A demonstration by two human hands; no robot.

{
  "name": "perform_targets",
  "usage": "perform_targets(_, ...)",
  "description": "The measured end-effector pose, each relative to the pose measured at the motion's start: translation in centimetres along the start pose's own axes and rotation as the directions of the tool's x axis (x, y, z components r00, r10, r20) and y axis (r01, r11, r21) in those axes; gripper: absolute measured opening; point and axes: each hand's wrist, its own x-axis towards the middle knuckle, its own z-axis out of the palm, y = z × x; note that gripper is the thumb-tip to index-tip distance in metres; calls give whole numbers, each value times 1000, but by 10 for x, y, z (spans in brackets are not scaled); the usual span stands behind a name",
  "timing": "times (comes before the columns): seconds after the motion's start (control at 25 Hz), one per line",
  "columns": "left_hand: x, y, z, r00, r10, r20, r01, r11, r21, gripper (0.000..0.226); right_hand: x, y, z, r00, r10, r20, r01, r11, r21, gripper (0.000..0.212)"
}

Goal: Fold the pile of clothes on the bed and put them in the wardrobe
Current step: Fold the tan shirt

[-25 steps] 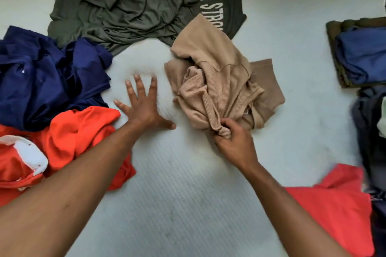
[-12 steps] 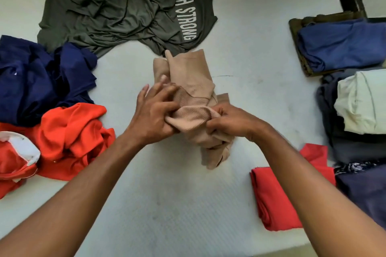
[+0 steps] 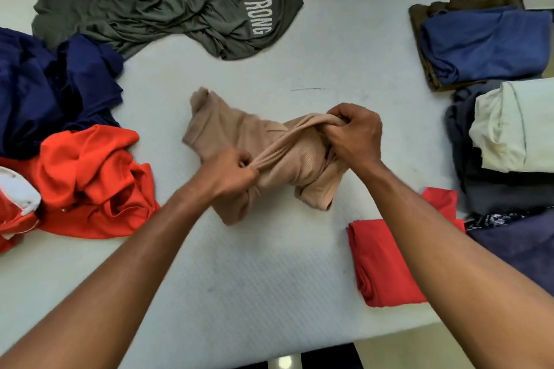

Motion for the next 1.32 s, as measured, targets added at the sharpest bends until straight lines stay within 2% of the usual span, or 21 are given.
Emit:
perform_targets(0.04, -13, 7, 9, 1000, -13, 10, 13, 999, 38, 13, 0, -11, 3, 996, -91, -6, 92, 995, 31, 5)
perform_targets(0.12, -43, 20, 37, 994, -16, -110, 27, 994, 102, 17, 2, -45, 10, 963, -268, -23, 269, 960, 83, 8)
perform_targets(0.2, -73, 34, 59, 977, -66, -204, 59, 997, -40, 21, -4, -77, 8, 912, -410, -4, 407, 905, 127, 8)
perform_targets(0.24, -84, 38, 66, 983, -110, -144, 88, 985, -150, 21, -12, -84, 2, 884, -467, -2, 463, 875, 142, 10)
perform_targets(0.28, -90, 37, 70, 995, -101, -17, 96, 975, -200, 22, -22, -84, -8, 862, -507, 15, 500, 854, 147, 13)
perform_targets(0.36, -86, 30, 67, 963, -10, 270, 50, 989, -142, 32, -47, -49, -25, 831, -533, 158, 530, 846, 63, 20)
perform_targets(0.4, -77, 25, 63, 944, 19, 328, 19, 993, -112, 36, -59, -18, -35, 823, -492, 282, 523, 851, -41, 26)
perform_targets(0.48, -50, 22, 51, 969, 53, 241, -31, 995, -97, 39, -78, 56, -48, 822, -201, 533, 411, 857, -311, 30)
perform_targets(0.56, -18, 25, 43, 996, 93, -3, -93, 994, -65, 36, -88, 102, -62, 836, 99, 540, 155, 901, -405, 12)
perform_targets(0.64, 15, 32, 42, 980, 102, -169, -100, 995, 23, 38, -91, 123, -67, 874, 284, 395, -217, 954, -206, 26)
perform_targets(0.72, 42, 42, 47, 982, 81, -168, -64, 993, 104, 54, -91, 124, -62, 887, 422, 189, -430, 903, 2, 22)
perform_targets(0.76, 53, 50, 53, 991, 50, -121, -35, 992, 123, 64, -90, 122, -59, 847, 521, 106, -531, 841, 106, 18)
perform_targets(0.8, 61, 55, 60, 997, 6, -78, 4, 992, 129, 71, -88, 120, -51, 774, 629, 73, -629, 752, 197, 24)
perform_targets(0.88, 71, 65, 78, 998, -41, -45, 47, 989, 143, 72, -89, 124, -32, 605, 782, 149, -777, 539, 324, 47)
perform_targets(0.92, 75, 69, 85, 998, -35, -43, 40, 989, 139, 69, -90, 123, -25, 568, 803, 179, -805, 498, 322, 53)
perform_targets(0.96, 78, 70, 88, 1000, -25, -18, 27, 992, 119, 68, -89, 125, -17, 568, 798, 202, -808, 495, 319, 54)
perform_targets(1.0, 80, 71, 88, 999, -30, 29, 28, 995, 91, 69, -86, 125, -10, 574, 783, 241, -807, 490, 330, 44)
perform_targets(1.08, 77, 69, 77, 995, -51, 89, 49, 998, 25, 63, -73, 110, -7, 622, 711, 327, -774, 495, 395, 10)
perform_targets(1.16, 70, 61, 57, 1000, -29, 0, 29, 999, -32, 44, -51, 90, -11, 739, 586, 332, -663, 548, 510, 24)
perform_targets(1.24, 59, 46, 31, 992, -31, -119, 17, 993, -117, 30, -22, 72, -20, 856, 459, 237, -499, 618, 607, 29)
perform_targets(1.32, 47, 22, 2, 956, -104, -273, 20, 956, -293, 15, 12, 50, -27, 916, 370, 155, -375, 653, 658, 30)
